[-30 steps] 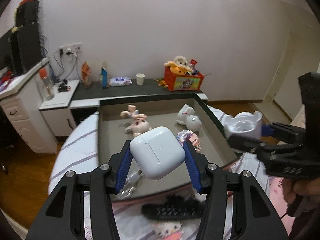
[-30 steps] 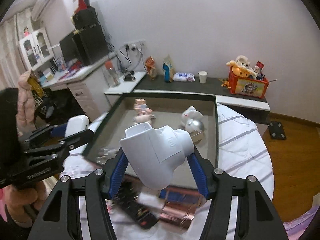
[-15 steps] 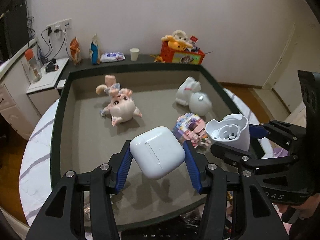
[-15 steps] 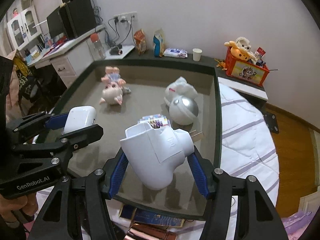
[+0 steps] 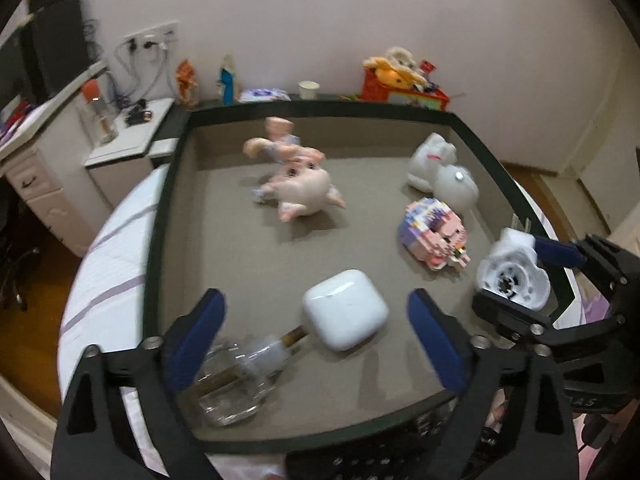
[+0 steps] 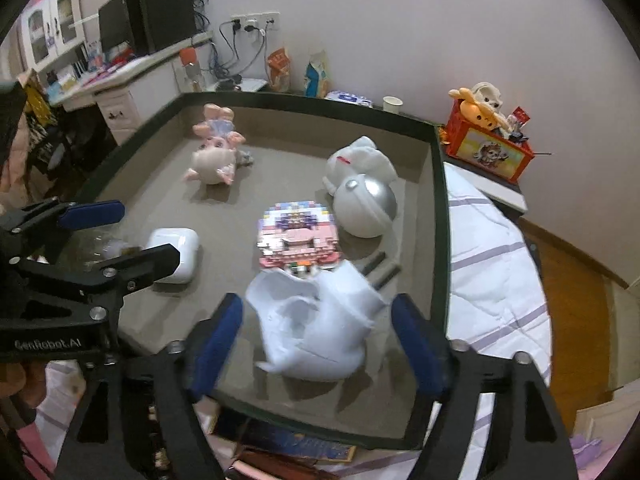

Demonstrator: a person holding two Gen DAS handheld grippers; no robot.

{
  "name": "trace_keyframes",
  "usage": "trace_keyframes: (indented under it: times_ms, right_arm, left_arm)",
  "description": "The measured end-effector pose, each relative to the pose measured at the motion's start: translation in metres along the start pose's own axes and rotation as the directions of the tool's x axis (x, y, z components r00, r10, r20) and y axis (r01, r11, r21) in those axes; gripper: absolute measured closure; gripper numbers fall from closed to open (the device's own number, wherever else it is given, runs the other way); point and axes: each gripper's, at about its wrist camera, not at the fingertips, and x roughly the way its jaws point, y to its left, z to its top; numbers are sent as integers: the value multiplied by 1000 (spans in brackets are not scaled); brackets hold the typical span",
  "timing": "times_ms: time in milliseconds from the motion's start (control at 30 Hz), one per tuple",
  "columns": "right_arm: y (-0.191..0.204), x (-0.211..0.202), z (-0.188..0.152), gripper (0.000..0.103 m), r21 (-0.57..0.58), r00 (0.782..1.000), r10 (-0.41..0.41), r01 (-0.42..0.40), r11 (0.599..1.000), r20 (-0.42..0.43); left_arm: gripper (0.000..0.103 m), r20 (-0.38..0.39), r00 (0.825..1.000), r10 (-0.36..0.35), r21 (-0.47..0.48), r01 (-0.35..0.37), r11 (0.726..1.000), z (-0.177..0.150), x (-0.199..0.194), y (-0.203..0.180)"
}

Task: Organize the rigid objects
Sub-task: 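Release the earbud case with the left gripper while the right gripper releases the hair dryer, then withdraw both grippers from the box back over the table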

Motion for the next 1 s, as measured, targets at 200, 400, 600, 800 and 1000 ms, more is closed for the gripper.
trace_keyframes:
  times_ms: [200, 400, 600, 800, 1000]
  right_arm:
    - [-1, -18, -3, 18, 56, 999, -6, 4, 998, 34]
    - [3, -56, -10, 0, 132, 994, 55, -67, 989, 92]
    - [16, -100, -19, 0, 139, 984, 67, -90, 986, 163]
    - [32, -144, -39, 0, 141, 970, 61, -96, 985, 236]
    - [43, -183, -73, 0, 142, 956, 43, -87, 986, 289]
  left_arm:
    - [0, 88, 996, 8, -17, -6, 1000, -12, -42, 6]
    - [0, 157, 985, 77, -51, -70, 996, -23, -88, 12]
    - [0, 206, 969, 134, -65, -123, 990, -39, -134, 11]
    - [0, 236, 961, 144, -61, -133, 989, -64, -177, 5]
    - [0, 261, 957, 126, -74, -110, 991, -93, -206, 2]
